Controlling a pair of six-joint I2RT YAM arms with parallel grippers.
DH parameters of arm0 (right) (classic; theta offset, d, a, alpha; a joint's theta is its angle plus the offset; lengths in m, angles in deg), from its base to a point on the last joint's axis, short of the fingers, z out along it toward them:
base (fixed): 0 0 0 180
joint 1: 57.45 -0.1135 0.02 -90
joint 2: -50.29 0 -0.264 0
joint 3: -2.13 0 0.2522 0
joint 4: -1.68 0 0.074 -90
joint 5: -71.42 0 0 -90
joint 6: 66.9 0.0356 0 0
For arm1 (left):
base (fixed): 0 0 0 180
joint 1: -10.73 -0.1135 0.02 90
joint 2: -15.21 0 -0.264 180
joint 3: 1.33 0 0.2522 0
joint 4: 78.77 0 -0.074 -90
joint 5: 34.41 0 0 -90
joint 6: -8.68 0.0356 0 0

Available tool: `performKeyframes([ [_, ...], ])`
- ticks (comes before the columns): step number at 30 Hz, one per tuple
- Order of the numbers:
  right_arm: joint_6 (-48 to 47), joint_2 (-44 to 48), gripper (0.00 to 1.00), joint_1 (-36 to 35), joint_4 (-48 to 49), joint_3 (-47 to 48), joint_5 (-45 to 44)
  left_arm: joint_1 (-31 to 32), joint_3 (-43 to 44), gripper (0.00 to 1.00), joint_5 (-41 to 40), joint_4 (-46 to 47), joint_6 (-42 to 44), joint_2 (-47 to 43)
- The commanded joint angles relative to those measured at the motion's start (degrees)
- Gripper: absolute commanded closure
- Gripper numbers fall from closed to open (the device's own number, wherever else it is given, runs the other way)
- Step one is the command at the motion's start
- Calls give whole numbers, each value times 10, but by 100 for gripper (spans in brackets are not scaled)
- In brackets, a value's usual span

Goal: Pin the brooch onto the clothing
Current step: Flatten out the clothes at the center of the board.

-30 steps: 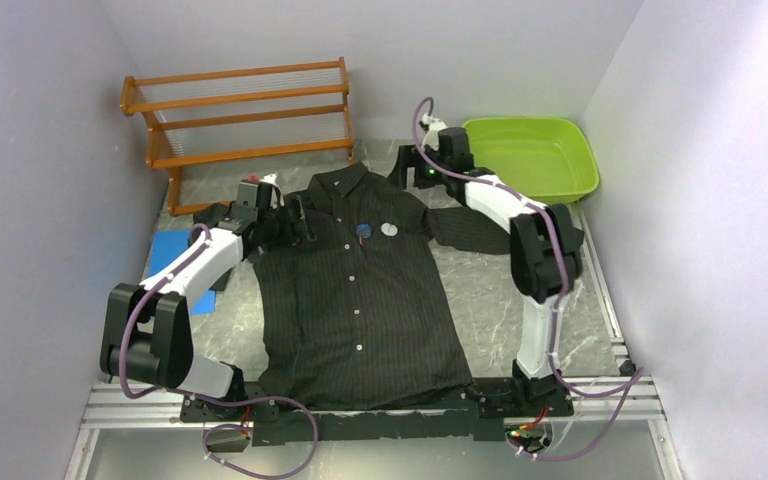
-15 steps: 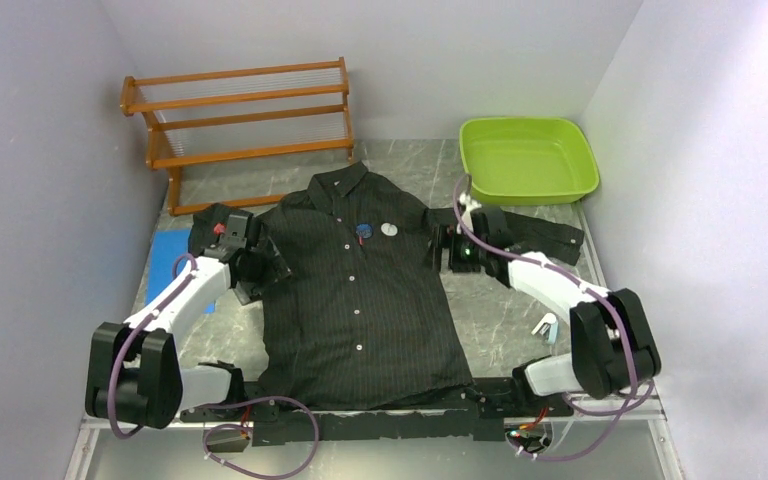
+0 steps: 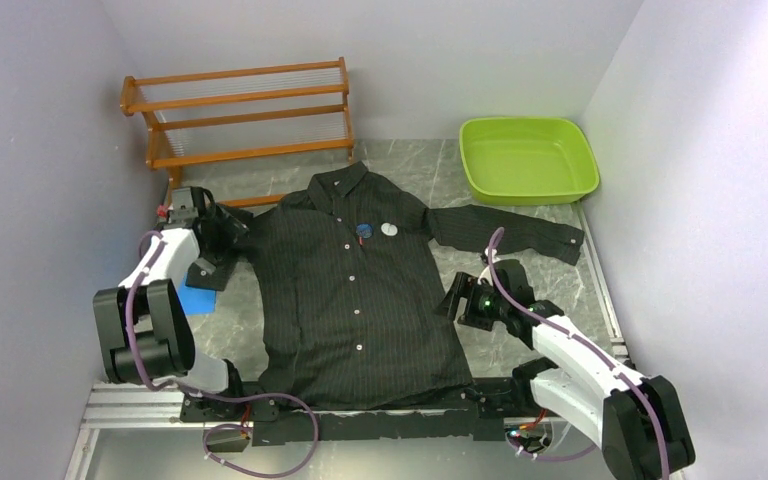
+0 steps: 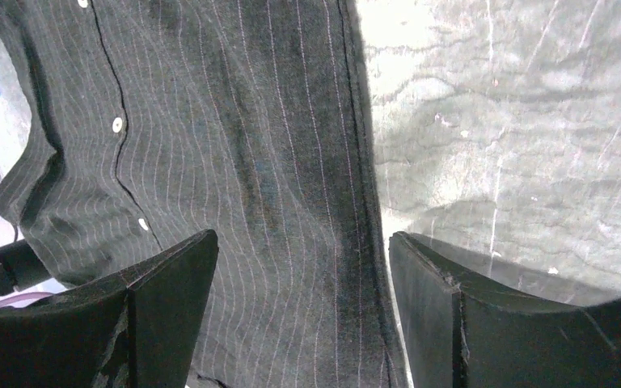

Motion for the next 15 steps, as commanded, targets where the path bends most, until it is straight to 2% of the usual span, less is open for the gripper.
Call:
performKeyframes([
  [1,33,21,19,0,9,-17,16,-30,40,15,44,82,-18,41],
  [7,24,28,19,0,8,-23,22,-76,98,20,56,87,-22,130],
  [11,15,25,19,0,9,-16,23,-107,117,29,99,106,-23,179],
  [12,13,22,19,0,7,-14,22,-113,115,33,110,126,-22,187],
  [15,8,21,20,0,2,-11,22,-130,106,56,141,165,-21,189],
])
